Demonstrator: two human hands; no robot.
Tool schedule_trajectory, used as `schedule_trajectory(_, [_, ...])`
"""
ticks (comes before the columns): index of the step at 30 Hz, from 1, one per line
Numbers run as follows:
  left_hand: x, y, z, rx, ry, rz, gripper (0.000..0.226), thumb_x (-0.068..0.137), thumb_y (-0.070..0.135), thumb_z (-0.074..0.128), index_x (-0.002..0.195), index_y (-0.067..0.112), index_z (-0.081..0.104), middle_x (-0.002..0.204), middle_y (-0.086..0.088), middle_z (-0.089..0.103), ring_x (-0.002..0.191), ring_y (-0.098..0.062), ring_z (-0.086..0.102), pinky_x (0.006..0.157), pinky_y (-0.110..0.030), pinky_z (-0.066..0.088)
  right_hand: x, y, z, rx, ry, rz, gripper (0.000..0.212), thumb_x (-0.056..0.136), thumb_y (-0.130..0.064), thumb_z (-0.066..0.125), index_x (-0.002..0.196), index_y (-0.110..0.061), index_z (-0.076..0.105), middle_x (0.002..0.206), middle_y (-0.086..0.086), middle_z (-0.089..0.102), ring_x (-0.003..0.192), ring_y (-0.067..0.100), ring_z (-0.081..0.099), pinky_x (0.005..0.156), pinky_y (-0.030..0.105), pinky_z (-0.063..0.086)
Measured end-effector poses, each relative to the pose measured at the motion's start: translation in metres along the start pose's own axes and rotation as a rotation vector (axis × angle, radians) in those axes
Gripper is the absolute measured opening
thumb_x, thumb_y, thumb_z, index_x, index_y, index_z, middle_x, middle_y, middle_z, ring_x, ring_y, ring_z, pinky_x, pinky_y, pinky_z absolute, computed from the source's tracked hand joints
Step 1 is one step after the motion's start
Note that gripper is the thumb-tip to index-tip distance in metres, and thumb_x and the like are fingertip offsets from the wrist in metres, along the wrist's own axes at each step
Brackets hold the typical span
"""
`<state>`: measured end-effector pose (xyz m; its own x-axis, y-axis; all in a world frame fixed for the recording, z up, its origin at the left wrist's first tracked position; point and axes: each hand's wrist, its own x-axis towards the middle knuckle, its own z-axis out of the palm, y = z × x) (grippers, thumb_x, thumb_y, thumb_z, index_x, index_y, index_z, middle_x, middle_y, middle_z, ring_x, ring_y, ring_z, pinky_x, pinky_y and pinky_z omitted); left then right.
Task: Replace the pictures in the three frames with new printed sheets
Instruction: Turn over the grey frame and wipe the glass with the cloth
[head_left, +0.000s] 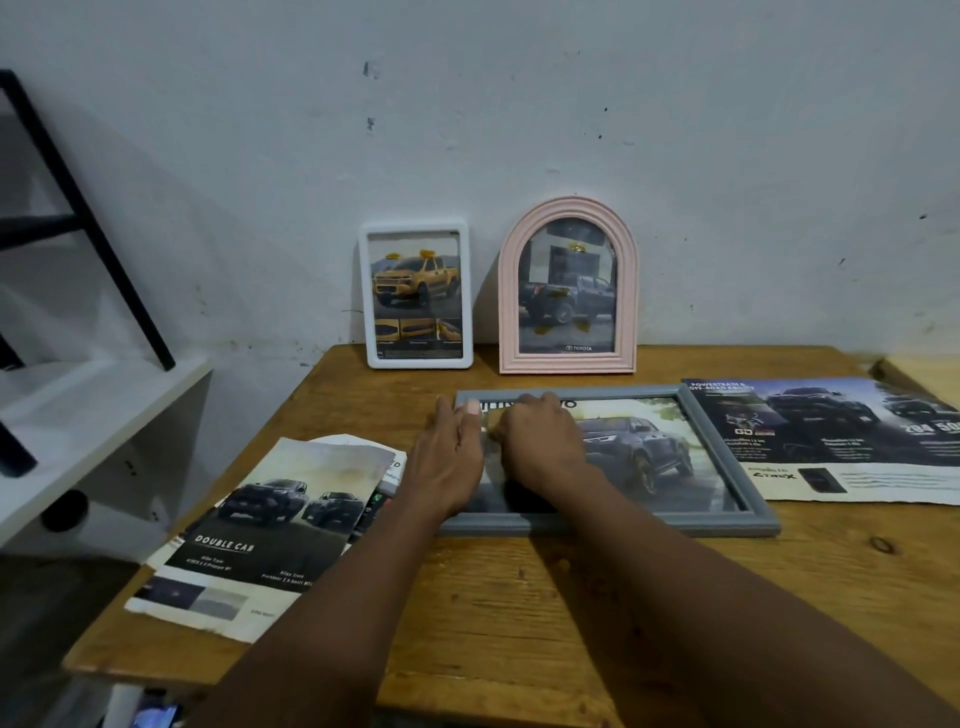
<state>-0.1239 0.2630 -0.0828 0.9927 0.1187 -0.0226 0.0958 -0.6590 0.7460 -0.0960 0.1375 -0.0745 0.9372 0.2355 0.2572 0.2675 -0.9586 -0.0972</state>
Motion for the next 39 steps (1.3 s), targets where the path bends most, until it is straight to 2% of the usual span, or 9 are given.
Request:
schedule_trajectory(6, [0.001, 0.002, -0.003, -0.102, -0.023, -0.065, 0.094, 0.088, 0.084, 0.009, 0.163, 0.029, 0.000, 0.170, -0.008, 0.011, 0.155, -0.031, 0.013, 0.121, -0.053, 0.013, 0.003, 0.022, 0.003, 0.162, -0.100, -0.270, 0.028, 0.096, -0.026, 0.059, 0.122, -0.027, 0.069, 0.113, -0.002, 0.063, 0.103, 0.019, 0.045, 0.087, 0.038, 0.045])
schedule_trajectory(11, [-0.002, 0.002, 0.004, -0.006, -0.005, -0.025, 0.090, 0.093, 0.078, 0.010, 0.163, 0.022, 0.001, 0.167, -0.013, 0.022, 0.152, -0.034, 0.022, 0.119, -0.048, 0.020, -0.012, 0.068, -0.019, 0.151, -0.173, -0.405, 0.029, 0.098, -0.024, 0.057, 0.123, -0.025, 0.070, 0.121, -0.002, 0.063, 0.113, 0.018, 0.052, 0.093, 0.034, 0.044])
schedule_trajectory(15, [-0.004, 0.002, 0.005, -0.003, -0.005, -0.002, 0.090, 0.094, 0.078, 0.012, 0.163, 0.022, 0.003, 0.167, -0.012, 0.022, 0.152, -0.034, 0.022, 0.118, -0.049, 0.020, -0.036, 0.120, -0.037, 0.099, -0.170, -0.276, 0.031, 0.098, -0.025, 0.056, 0.126, -0.026, 0.069, 0.117, 0.003, 0.060, 0.111, 0.022, 0.052, 0.090, 0.036, 0.044])
schedule_trajectory(20, [-0.002, 0.002, 0.006, 0.044, 0.002, 0.016, 0.096, 0.090, 0.082, 0.010, 0.163, 0.020, 0.005, 0.166, -0.013, 0.023, 0.152, -0.035, 0.022, 0.119, -0.051, 0.020, -0.065, 0.160, -0.049, -0.186, -0.111, -0.003, 0.031, 0.097, -0.036, 0.056, 0.125, -0.029, 0.068, 0.122, 0.006, 0.056, 0.112, 0.026, 0.049, 0.089, 0.040, 0.045])
schedule_trajectory(23, [0.000, 0.001, 0.006, 0.051, 0.005, 0.008, 0.099, 0.087, 0.084, 0.009, 0.163, 0.021, 0.005, 0.166, -0.013, 0.023, 0.152, -0.036, 0.022, 0.120, -0.053, 0.019, -0.074, 0.136, -0.050, -0.314, -0.094, 0.167, 0.025, 0.090, -0.027, 0.060, 0.111, -0.018, 0.069, 0.125, 0.013, 0.060, 0.110, 0.029, 0.057, 0.090, 0.040, 0.048])
schedule_trajectory(28, [0.001, -0.001, 0.005, 0.034, 0.004, -0.001, 0.100, 0.086, 0.086, 0.009, 0.163, 0.022, 0.006, 0.167, -0.012, 0.022, 0.152, -0.036, 0.021, 0.120, -0.054, 0.019, -0.067, 0.065, -0.045, -0.178, -0.089, 0.298, 0.025, 0.094, -0.017, 0.050, 0.114, -0.013, 0.063, 0.111, 0.012, 0.066, 0.103, 0.030, 0.063, 0.082, 0.038, 0.049])
schedule_trajectory(32, [0.007, -0.002, 0.000, -0.021, -0.009, -0.040, 0.109, 0.076, 0.096, 0.005, 0.160, 0.029, 0.019, 0.162, -0.012, 0.033, 0.147, -0.036, 0.031, 0.118, -0.059, 0.025, -0.058, 0.010, -0.035, 0.016, -0.092, 0.201, 0.022, 0.094, -0.024, 0.059, 0.110, -0.010, 0.063, 0.110, 0.014, 0.064, 0.102, 0.029, 0.061, 0.086, 0.040, 0.052])
schedule_trajectory(35, [0.011, -0.003, -0.004, -0.069, -0.004, -0.039, 0.119, 0.068, 0.101, 0.000, 0.160, 0.029, 0.023, 0.166, -0.005, 0.027, 0.152, -0.030, 0.024, 0.121, -0.058, 0.020, -0.054, -0.020, -0.023, 0.140, -0.075, 0.020, 0.025, 0.090, -0.029, 0.065, 0.107, -0.010, 0.066, 0.115, 0.012, 0.059, 0.108, 0.029, 0.054, 0.093, 0.042, 0.049])
schedule_trajectory(39, [0.004, -0.003, 0.000, -0.056, -0.007, -0.003, 0.109, 0.078, 0.095, 0.005, 0.161, 0.027, 0.019, 0.166, -0.008, 0.026, 0.152, -0.031, 0.024, 0.121, -0.055, 0.019, -0.049, 0.000, -0.022, 0.166, -0.148, -0.209, 0.028, 0.092, -0.034, 0.064, 0.116, -0.022, 0.069, 0.114, 0.004, 0.056, 0.109, 0.023, 0.050, 0.093, 0.042, 0.045])
